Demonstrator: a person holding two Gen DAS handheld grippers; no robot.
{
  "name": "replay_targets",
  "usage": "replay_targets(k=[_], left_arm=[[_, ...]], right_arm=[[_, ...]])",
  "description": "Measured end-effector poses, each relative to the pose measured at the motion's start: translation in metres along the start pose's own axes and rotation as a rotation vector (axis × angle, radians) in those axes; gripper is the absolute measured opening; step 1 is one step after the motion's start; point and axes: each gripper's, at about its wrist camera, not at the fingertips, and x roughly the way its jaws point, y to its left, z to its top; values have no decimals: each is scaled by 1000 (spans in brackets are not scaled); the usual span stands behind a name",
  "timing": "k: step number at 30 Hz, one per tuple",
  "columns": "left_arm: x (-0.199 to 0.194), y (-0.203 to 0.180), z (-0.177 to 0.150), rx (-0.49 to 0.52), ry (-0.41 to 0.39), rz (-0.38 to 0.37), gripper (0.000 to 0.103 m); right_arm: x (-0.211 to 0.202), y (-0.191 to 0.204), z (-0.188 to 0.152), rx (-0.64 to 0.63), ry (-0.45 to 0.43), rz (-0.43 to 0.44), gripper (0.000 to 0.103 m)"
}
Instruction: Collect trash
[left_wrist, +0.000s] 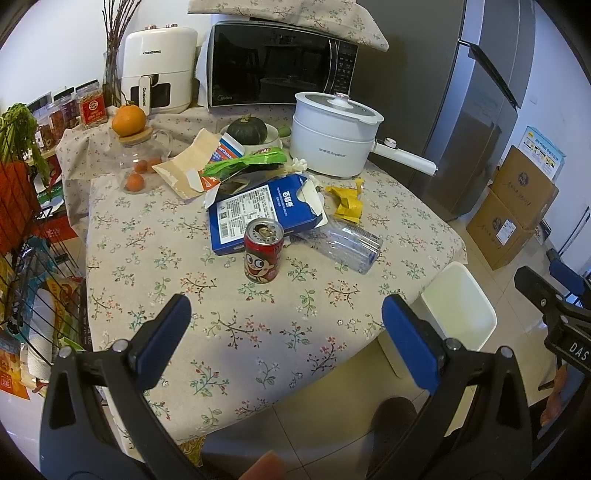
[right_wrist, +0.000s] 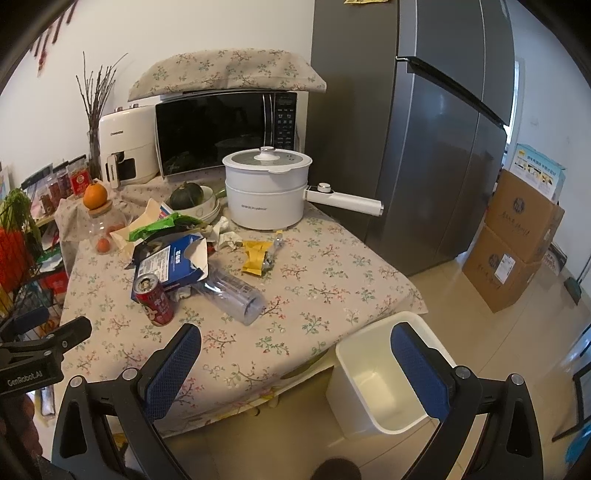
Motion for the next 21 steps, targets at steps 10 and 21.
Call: replay_targets(k=[10,21], left_arm=[[1,-1,1,-2,0,-2,103],[3,0,2,-7,-2,-6,103]], right_arm=[[1,-3,-1,6,7,4,103],[3,-10,4,34,20,2,103]])
